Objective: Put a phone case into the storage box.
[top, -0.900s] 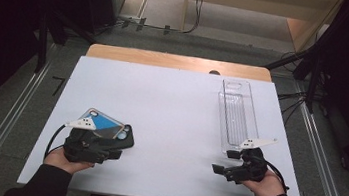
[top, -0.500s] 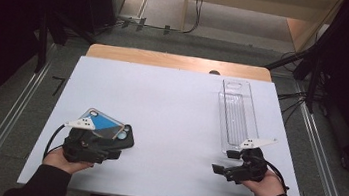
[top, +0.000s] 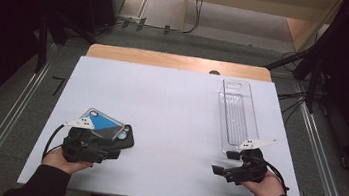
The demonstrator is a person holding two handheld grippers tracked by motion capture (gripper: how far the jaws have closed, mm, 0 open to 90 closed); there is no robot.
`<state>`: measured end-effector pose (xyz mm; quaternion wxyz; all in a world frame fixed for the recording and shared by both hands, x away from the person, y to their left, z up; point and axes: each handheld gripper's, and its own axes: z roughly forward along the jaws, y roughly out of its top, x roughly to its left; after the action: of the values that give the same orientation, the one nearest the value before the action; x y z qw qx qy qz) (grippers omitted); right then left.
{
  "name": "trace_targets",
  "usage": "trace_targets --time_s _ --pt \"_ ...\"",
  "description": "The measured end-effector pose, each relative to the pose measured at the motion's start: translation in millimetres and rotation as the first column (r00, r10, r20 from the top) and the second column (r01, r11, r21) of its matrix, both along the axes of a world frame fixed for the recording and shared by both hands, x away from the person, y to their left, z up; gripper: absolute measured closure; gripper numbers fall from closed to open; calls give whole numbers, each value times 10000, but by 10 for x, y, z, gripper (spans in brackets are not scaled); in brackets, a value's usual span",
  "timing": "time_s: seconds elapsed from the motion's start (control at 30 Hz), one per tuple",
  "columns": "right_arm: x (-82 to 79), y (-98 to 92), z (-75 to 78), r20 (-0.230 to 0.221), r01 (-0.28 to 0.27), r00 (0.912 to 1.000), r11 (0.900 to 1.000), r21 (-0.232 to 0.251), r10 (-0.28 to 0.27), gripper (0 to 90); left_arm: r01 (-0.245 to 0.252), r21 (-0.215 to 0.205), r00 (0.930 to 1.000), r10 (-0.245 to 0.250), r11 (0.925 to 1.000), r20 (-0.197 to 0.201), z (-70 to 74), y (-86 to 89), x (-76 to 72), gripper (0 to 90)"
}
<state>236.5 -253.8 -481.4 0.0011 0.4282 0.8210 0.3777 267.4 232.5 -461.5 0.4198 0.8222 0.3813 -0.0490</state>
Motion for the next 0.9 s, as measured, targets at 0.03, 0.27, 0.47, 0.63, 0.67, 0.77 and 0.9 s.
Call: trace_targets --time_s 0.03,0.27,0.47,0.63,0.67,0.77,0.9 --pt "0 0 0 0 0 10000 10000 0 0 121 5 -9 10000 -5 10000 -24 0 0 0 307" --pt "4 -6 -1 -5 -1 10000 10000 16 1 121 -101 -3 9999 101 9999 -82 -2 11 3 307" --pt "6 -7 -3 -21 0 10000 10000 22 0 121 -123 -6 9999 123 9999 -90 -2 17 5 307" --pt "8 -7 -4 -16 11 10000 10000 8 -11 121 -157 35 9998 158 9999 -117 -2 19 5 307" --pt "7 -7 -4 -36 28 10000 10000 -12 -28 121 -201 45 9995 202 9998 -241 1 19 9 307" --pt "7 -8 -5 -35 43 10000 10000 -22 -43 121 -387 -32 9981 385 9992 -482 4 20 15 307" --pt "7 -8 -4 -40 38 10000 10000 -5 -38 121 -506 231 9980 515 9985 -377 17 36 18 307"
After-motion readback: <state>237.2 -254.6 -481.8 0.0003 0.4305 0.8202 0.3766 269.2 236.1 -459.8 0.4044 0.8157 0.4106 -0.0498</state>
